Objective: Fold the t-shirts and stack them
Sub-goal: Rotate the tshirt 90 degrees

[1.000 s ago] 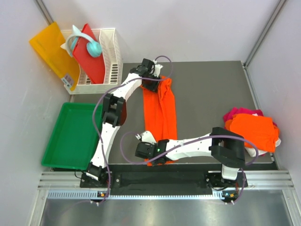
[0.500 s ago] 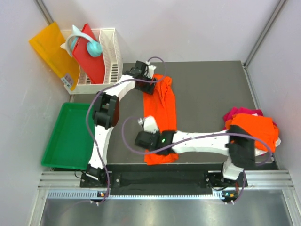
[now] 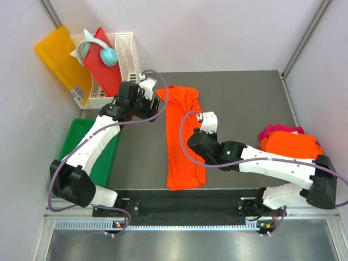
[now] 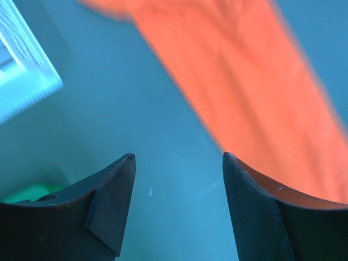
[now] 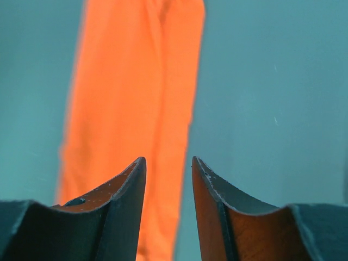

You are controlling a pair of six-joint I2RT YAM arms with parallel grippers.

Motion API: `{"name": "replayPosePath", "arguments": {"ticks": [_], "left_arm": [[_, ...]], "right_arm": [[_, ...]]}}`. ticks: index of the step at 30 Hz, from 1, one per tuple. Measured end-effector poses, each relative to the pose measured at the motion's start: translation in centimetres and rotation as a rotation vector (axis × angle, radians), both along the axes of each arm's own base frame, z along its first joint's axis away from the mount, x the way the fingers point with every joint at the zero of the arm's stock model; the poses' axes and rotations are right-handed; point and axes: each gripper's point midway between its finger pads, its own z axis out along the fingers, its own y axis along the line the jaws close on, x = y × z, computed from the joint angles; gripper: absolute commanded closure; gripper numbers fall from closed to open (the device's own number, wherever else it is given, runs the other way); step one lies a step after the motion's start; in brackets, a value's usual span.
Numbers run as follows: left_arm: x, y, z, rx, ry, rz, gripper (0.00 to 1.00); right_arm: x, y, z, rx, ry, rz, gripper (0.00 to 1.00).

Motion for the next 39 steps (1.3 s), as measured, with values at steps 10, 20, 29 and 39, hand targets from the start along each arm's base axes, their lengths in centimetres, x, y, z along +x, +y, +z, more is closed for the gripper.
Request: {"name": "replayPosePath", "arguments": {"ticks": [10,20,29,39], "left_arm": [[-6.4,5.3,-9.3,0.149,0.26,-0.002,0.31],[-7.3,7.3,-7.2,0.07,0.184,0.019,0.25],[-7.4,6.8,-8.7,0.029,0.234,-0.005,0.26],[-7.7,1.8,-12.6,0.102,0.393,-0.136,0.28]], "right_arm": [[-0.2,-1.0,-5.0,-0.085,0.046,-0.013,0.6],[2.5,-1.3,-4.7,-0.089,0.04,-0.048,0.59],[8.4,-2.2,-5.9,-0.05,0.105,-0.104,0.6],[18.3,-1.7,-2.1,-0.006,0.063,-0.167,0.63]]}}
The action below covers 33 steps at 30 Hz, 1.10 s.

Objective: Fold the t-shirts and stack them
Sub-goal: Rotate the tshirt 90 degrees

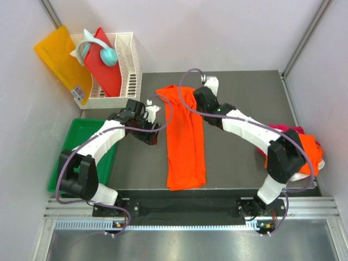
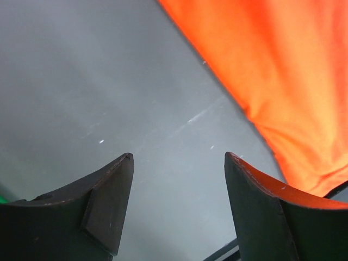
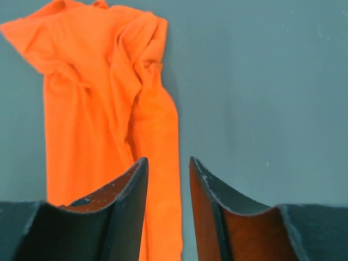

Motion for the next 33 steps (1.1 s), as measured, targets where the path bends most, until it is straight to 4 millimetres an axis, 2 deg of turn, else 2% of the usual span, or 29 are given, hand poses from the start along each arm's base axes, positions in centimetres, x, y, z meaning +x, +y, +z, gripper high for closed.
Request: {"name": "replayPosePath", "arguments": {"ticks": [2,6,9,13,16,18,20,23,27,31,33], "left_arm": [[-0.2,-0.3,0.2,-0.021,-0.009,0.001,0.28],[-2.3,-0.1,-0.8,-0.047,0.001,0.011,0.3],[-2.8,-0.4,-1.5,-0.046,0.028,0.013,0.31],[-2.3,-0.9,-3.0,-0.026,0.071,0.017,0.33],[-0.5,-1.1,-3.5,0.019,0.1,0.034,0.36],[1.8,-1.4,-2.9,0.048,0.092,0.048,0.38],[4.5,-1.6,-1.9,0.067,0.05,0.068,0.38],[7.7,-1.7,0.2,0.076,-0.021,0.099,0.37],[9.1,-1.2,1.2,0.085,-0.047,0.129,0.39],[9.2,-0.7,0.4,0.11,-0.025,0.144,0.4],[8.9,-0.4,-0.1,0.125,-0.007,0.146,0.4]], "right_arm": [[-2.2,-0.5,-0.5,0.011,0.003,0.021,0.63],[-8.8,-3.4,-3.7,0.01,0.067,0.045,0.62],[-12.0,-5.2,-6.1,0.015,0.109,0.039,0.62],[-14.3,-6.6,-9.4,-0.014,0.179,0.032,0.63],[-14.1,-6.1,-9.9,-0.032,0.199,0.048,0.63],[-13.0,-5.0,-9.5,-0.051,0.203,0.069,0.63],[-10.9,-3.2,-8.7,-0.065,0.198,0.093,0.63],[-6.5,0.1,-6.4,-0.058,0.161,0.132,0.63],[-0.4,3.1,-2.9,-0.02,0.089,0.157,0.62],[5.0,3.6,-0.9,0.022,0.054,0.145,0.61],[7.5,3.6,-0.5,0.041,0.046,0.134,0.61]]}}
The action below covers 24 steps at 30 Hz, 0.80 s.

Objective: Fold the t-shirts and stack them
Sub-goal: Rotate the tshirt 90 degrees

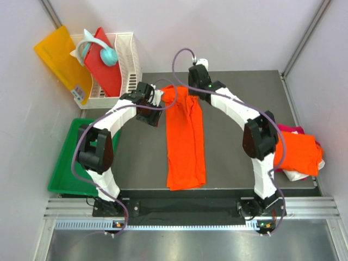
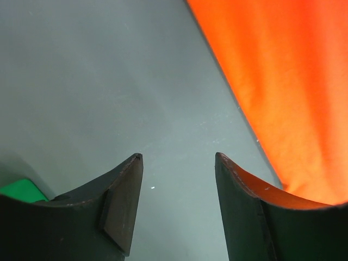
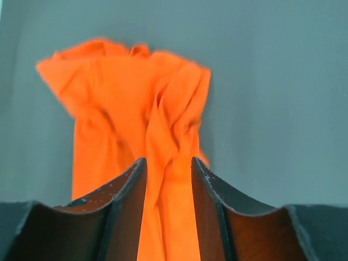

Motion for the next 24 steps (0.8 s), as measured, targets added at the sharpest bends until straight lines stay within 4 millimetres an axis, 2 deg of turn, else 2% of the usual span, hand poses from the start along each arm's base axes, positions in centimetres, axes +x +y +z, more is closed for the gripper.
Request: {"name": "replayPosePath", "arguments": {"ticks": [3,6,10,15,19,24], "left_arm": [[-0.3,0.3,-0.4,0.011,0.01,0.004,0.4],[-0.9,0.8,-1.1,0.021,0.031,0.011,0.41],[-1.9,2.2,-1.4,0.025,0.05,0.03,0.41],[-2.8,3.6,-0.1,0.02,0.021,0.042,0.41],[-3.3,4.0,0.6,0.014,0.002,0.044,0.41],[-3.9,4.2,0.0,0.018,0.019,0.045,0.41]], "right_arm": [[3.8,0.3,-0.2,0.017,-0.004,-0.009,0.61],[5.7,0.3,-1.5,0.006,0.014,0.001,0.65],[5.5,0.2,-4.2,-0.012,0.086,0.022,0.67],[5.6,0.7,-6.1,-0.011,0.131,0.046,0.66],[5.4,0.9,-6.4,-0.007,0.144,0.058,0.66],[5.5,1.3,-6.4,0.003,0.144,0.072,0.65]]}}
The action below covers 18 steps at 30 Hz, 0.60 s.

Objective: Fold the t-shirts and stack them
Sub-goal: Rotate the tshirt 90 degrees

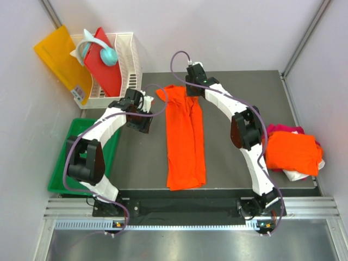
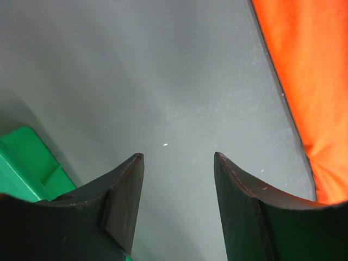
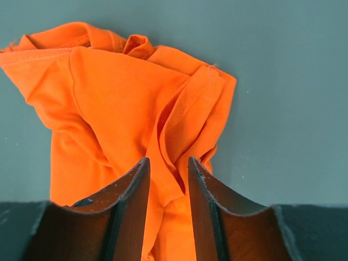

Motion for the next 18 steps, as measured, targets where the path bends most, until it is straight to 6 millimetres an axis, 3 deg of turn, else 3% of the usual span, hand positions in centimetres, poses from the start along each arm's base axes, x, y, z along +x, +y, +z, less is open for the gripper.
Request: {"name": "replayPosePath", "arguments": {"ticks": [5,10,13,14,15,18], "left_arm": [[0.0,-0.1,0.0,-0.007,0.001,-0.003,0.41],[-0.1,-0.2,0.0,-0.012,0.003,-0.006,0.41],[-0.1,-0.2,0.0,-0.012,0.003,-0.006,0.41],[-0.1,-0.2,0.0,-0.012,0.003,-0.006,0.41],[-0.1,-0.2,0.0,-0.012,0.003,-0.006,0.41],[-0.1,-0.2,0.0,-0.012,0.004,-0.006,0.41]], "right_arm": [[0.0,0.4,-0.8,0.006,0.015,0.023,0.64],[0.0,0.9,-2.9,0.011,0.052,0.048,0.66],[0.1,0.9,-4.0,0.016,0.073,0.055,0.76],[0.1,0.9,-4.2,0.019,0.078,0.056,0.89],[0.1,0.8,-4.4,0.02,0.082,0.055,0.95],[0.3,0.4,-4.6,0.023,0.087,0.045,1.0]]}}
